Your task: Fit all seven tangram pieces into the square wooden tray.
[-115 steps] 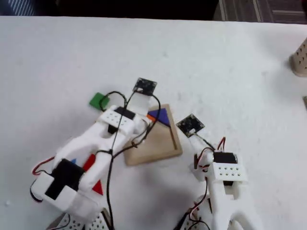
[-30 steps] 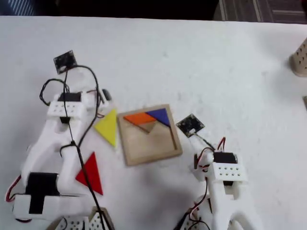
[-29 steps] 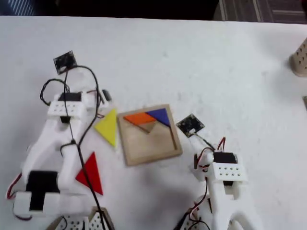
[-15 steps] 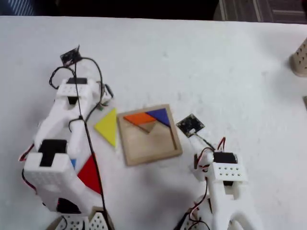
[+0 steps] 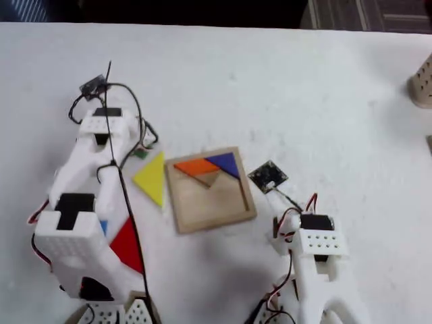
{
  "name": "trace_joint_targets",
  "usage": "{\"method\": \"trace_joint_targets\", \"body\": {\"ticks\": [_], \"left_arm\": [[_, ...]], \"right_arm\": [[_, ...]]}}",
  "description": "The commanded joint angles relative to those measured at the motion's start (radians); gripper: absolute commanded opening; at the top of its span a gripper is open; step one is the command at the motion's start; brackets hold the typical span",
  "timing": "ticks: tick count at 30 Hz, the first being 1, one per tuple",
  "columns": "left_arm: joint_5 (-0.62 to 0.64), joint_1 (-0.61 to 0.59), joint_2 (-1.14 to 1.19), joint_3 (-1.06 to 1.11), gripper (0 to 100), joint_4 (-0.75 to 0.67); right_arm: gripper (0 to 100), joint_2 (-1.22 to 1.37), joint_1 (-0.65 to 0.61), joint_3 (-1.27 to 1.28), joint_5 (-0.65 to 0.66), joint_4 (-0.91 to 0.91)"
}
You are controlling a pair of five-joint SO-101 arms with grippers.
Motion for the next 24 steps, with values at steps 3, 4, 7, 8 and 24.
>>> {"method": "trace_joint_targets", "body": {"ticks": [3, 4, 7, 8, 24], "left_arm": [[0.011, -0.013, -0.015, -0.038, 23, 0.021], [0.009, -0.013, -0.019, -0.041, 23, 0.028], [0.009, -0.019, -0.079, -0.049, 23, 0.048], [0.009, -0.021, -0.097, -0.035, 23, 0.041], [0.097, -0.061, -0.027, -0.017, 36, 0.005]], "right_arm": [[1.8, -0.016, -0.008, -0.003, 0.012, -0.012], [1.8, -0.016, -0.008, -0.003, 0.012, -0.012], [1.8, -0.016, -0.008, -0.003, 0.012, -0.012], [1.8, -0.016, -0.008, -0.003, 0.012, -0.012], [1.8, -0.016, -0.008, -0.003, 0.012, -0.012]]}}
